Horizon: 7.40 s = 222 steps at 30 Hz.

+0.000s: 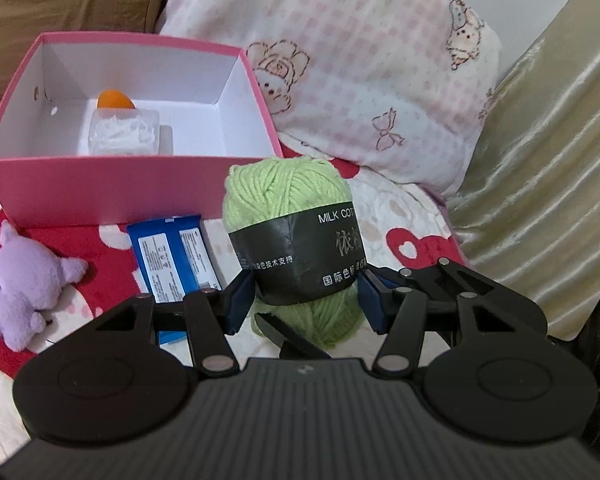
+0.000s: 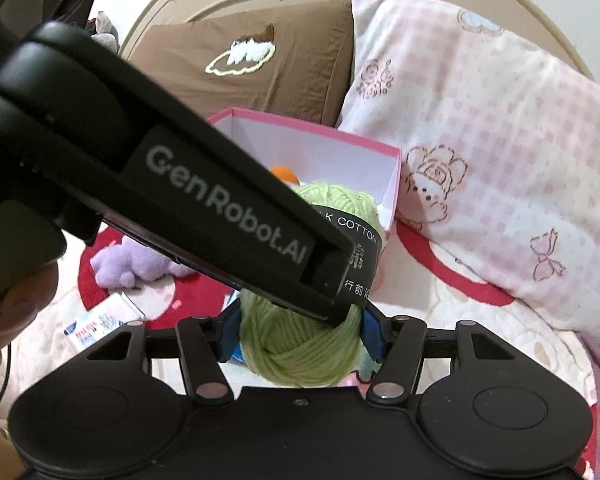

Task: Organize objects
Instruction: 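Lift the green yarn ball with the left gripper over the pink box, then lower the yarn ball into the pink box, open the left gripper, withdraw, then move the left tool to the white wet-wipe pack and close on it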

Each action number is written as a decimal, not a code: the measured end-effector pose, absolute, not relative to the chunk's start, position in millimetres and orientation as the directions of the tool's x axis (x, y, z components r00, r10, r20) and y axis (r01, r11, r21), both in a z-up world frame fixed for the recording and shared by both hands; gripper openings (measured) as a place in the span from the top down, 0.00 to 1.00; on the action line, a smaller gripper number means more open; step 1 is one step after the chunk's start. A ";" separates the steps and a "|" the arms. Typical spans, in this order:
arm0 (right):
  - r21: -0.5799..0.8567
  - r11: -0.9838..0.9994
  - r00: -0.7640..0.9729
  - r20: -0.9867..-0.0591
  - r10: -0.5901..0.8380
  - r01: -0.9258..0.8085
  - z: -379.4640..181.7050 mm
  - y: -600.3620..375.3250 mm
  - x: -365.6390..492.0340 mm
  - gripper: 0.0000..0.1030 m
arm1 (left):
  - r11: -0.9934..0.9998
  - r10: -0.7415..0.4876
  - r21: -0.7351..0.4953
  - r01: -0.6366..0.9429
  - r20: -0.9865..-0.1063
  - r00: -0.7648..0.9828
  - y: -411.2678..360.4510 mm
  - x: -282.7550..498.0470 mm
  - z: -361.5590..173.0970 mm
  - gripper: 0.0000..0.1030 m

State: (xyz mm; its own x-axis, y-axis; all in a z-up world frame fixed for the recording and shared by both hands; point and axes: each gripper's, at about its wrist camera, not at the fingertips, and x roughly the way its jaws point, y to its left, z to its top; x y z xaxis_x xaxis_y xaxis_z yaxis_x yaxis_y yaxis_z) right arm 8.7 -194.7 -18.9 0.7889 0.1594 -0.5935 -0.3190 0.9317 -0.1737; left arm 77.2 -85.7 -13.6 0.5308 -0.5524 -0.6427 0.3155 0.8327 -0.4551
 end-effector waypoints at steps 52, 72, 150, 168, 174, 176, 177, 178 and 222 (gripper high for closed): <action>0.043 0.949 0.628 -0.740 0.240 -0.312 65.3 -179.4 198.4 0.40 | 0.790 -0.590 -0.567 0.233 -0.599 0.541 -38.8 253.0 34.0 0.48; -0.171 0.940 0.639 -0.767 0.061 -0.295 -31.1 -152.0 265.3 0.41 | 0.765 -0.599 -0.623 0.164 -0.593 0.539 -34.2 313.9 -68.3 0.52; -0.041 0.875 0.670 -0.661 0.338 -0.482 51.3 -212.7 150.9 0.35 | 0.952 -0.297 -0.272 0.138 -0.719 0.629 6.3 144.5 87.3 0.48; -0.071 0.819 0.665 -0.626 0.408 -0.569 78.2 -209.9 104.7 0.10 | 0.964 -0.213 -0.266 0.007 -0.755 0.620 33.2 92.5 66.5 0.37; -0.129 0.760 0.643 -0.633 0.431 -0.637 78.7 -200.9 92.7 0.10 | 0.956 -0.217 -0.291 -0.035 -0.782 0.584 33.1 84.1 43.8 0.31; -0.133 0.737 0.623 -0.643 0.445 -0.663 76.1 -197.3 88.0 0.10 | 0.959 -0.215 -0.281 -0.029 -0.790 0.574 29.9 81.4 39.9 0.28; -0.129 0.727 0.614 -0.645 0.454 -0.674 74.0 -195.7 85.0 0.10 | 0.959 -0.217 -0.282 -0.027 -0.795 0.567 28.4 79.9 37.3 0.27; -0.124 0.718 0.605 -0.647 0.465 -0.685 71.1 -193.8 81.7 0.10 | 0.958 -0.221 -0.285 -0.027 -0.796 0.563 27.3 78.5 34.9 0.25; -0.033 0.316 0.189 -0.857 0.479 -0.948 -88.6 -98.5 55.5 0.11 | 0.838 -0.300 -0.388 -0.385 -0.915 0.269 43.7 50.3 -137.2 0.26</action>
